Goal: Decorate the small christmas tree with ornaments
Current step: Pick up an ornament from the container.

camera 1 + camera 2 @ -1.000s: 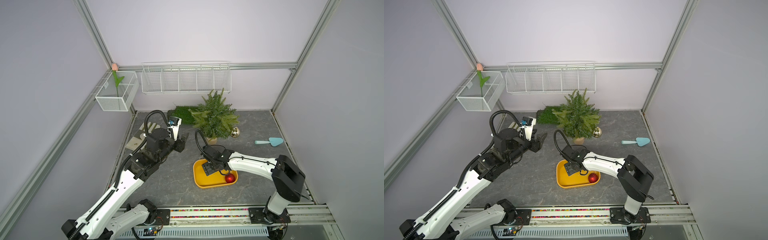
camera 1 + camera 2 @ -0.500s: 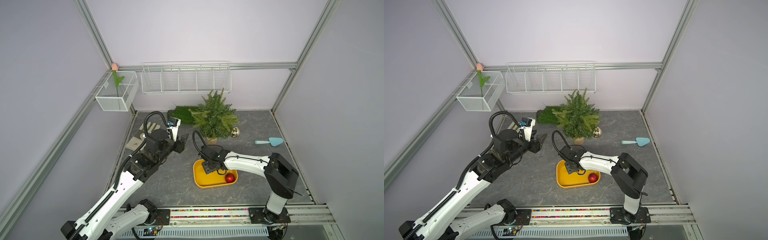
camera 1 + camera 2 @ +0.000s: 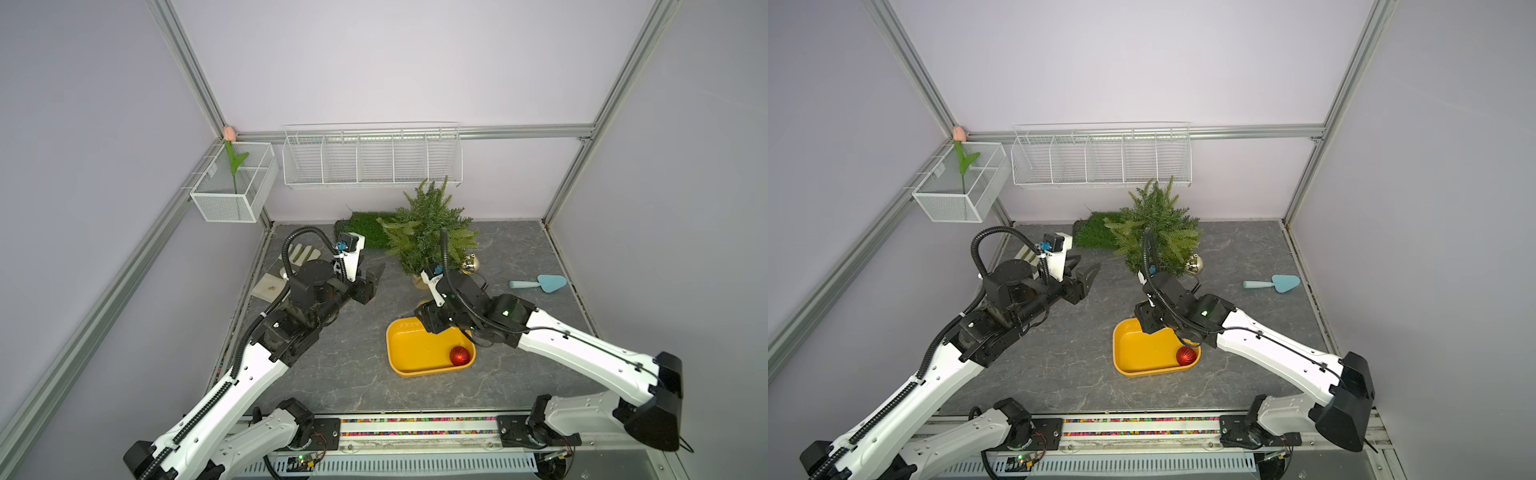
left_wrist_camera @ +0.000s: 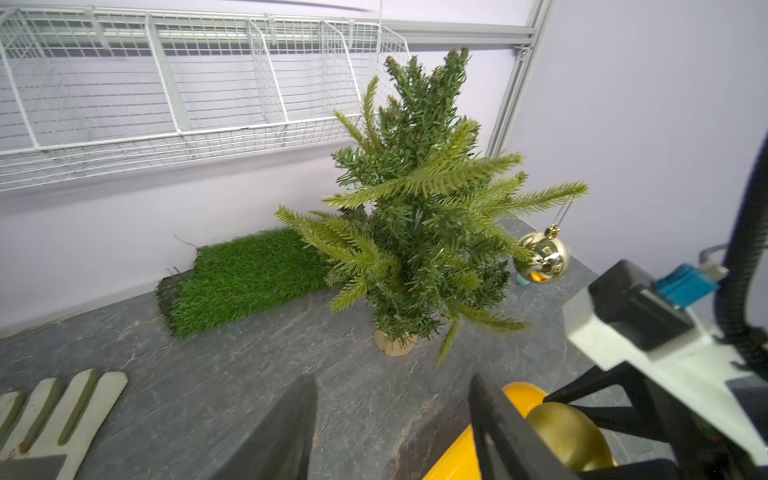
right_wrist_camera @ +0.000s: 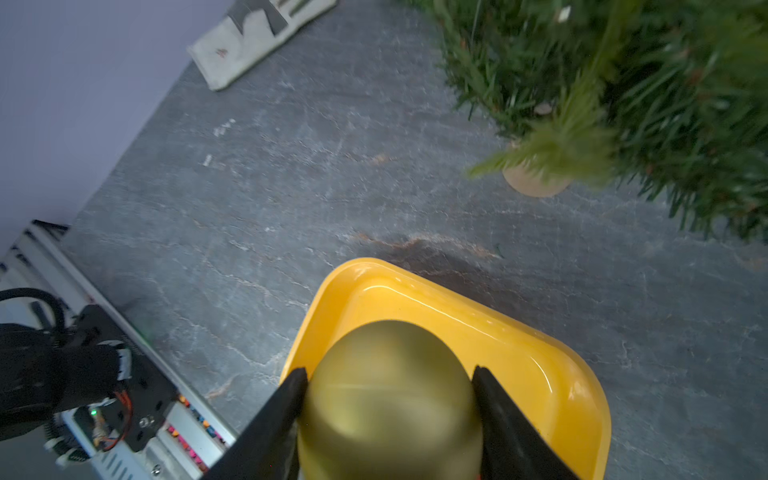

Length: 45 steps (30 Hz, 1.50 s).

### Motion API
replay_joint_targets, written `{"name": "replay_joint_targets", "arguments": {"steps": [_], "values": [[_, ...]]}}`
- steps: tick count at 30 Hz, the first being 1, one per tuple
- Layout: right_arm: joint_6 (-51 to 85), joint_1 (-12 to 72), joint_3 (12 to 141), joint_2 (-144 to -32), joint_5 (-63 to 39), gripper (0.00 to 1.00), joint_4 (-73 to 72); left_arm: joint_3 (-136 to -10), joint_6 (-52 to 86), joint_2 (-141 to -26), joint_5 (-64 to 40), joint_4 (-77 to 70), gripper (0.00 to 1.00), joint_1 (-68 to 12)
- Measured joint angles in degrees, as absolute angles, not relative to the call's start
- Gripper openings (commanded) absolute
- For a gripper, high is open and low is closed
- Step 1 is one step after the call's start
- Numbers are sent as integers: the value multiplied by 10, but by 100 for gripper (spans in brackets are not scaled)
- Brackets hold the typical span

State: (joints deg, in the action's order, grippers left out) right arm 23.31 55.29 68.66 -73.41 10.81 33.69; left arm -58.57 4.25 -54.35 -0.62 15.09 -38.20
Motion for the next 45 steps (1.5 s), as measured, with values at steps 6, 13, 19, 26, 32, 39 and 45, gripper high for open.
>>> {"name": "replay_joint_targets", "arguments": {"steps": [6,13,19,26,32,39,45], "values": [[183,519,727,-687,40,55,329,-577,36,-541,-77,85,60,-382],[126,461,727,-641,-93,54,257,-557,32,-541,-212,1,58,-382],[135,444,720,-619,-139,50,162,-525,-1,-539,-270,-97,60,-404],[304,405,651,-610,-128,49,36,-455,-116,-540,-228,-239,81,-475],[441,398,603,-628,-155,48,-68,-454,-153,-595,-219,-354,94,-477],[532,398,580,-631,-184,48,-149,-454,-183,-636,-201,-399,93,-477],[564,398,574,-631,-208,51,-179,-454,-207,-641,-171,-406,86,-477]]}}
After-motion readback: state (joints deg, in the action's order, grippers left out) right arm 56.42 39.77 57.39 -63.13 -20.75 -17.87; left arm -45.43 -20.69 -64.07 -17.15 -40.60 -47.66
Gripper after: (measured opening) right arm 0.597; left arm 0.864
